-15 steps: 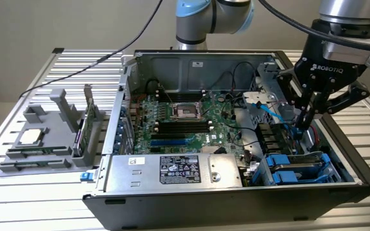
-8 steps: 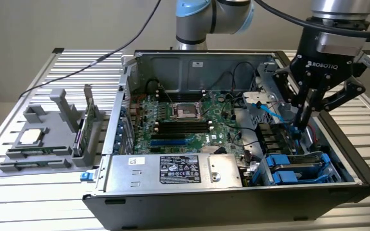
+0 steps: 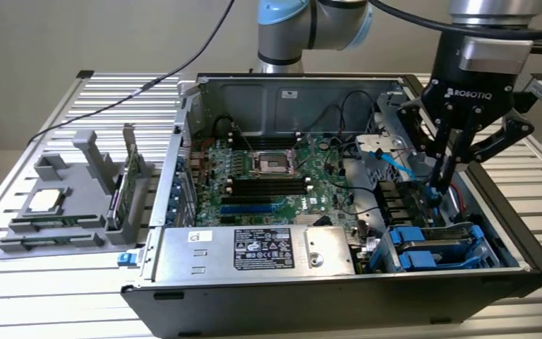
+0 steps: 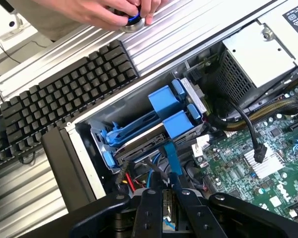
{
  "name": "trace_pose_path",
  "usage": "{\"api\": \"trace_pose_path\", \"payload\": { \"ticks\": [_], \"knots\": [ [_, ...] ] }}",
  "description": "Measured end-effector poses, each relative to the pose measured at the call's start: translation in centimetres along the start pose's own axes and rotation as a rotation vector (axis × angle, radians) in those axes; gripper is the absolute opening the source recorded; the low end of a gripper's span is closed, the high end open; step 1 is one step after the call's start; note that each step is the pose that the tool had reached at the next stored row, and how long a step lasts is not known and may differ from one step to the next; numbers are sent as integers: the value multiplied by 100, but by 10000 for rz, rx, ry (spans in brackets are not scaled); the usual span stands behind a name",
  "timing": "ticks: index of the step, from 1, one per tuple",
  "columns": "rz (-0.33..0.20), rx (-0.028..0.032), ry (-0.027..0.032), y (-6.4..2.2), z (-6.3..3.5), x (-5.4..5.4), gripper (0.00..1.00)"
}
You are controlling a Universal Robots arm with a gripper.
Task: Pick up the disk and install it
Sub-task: 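Insert the first disk wire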
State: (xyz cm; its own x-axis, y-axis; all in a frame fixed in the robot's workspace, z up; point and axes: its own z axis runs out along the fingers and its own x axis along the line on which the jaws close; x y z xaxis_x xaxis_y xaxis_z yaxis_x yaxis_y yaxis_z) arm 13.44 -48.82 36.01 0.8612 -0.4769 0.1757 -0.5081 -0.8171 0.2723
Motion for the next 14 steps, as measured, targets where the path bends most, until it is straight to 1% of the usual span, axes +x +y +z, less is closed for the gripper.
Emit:
{"api": "trace_pose_path", "payload": {
  "ticks": [3,6,8,10,12,14],
  "knots": [
    [31,-69,60,2,0,-11,17],
    [125,-171,96,4,-2,-13,17],
    [214,-239,103,5,-1,-16,17],
    [331,-305,94,5,0,-17,17],
    [429,-351,82,4,6,-18,17],
    [451,-377,88,0,16,-19,17]
  ]
}}
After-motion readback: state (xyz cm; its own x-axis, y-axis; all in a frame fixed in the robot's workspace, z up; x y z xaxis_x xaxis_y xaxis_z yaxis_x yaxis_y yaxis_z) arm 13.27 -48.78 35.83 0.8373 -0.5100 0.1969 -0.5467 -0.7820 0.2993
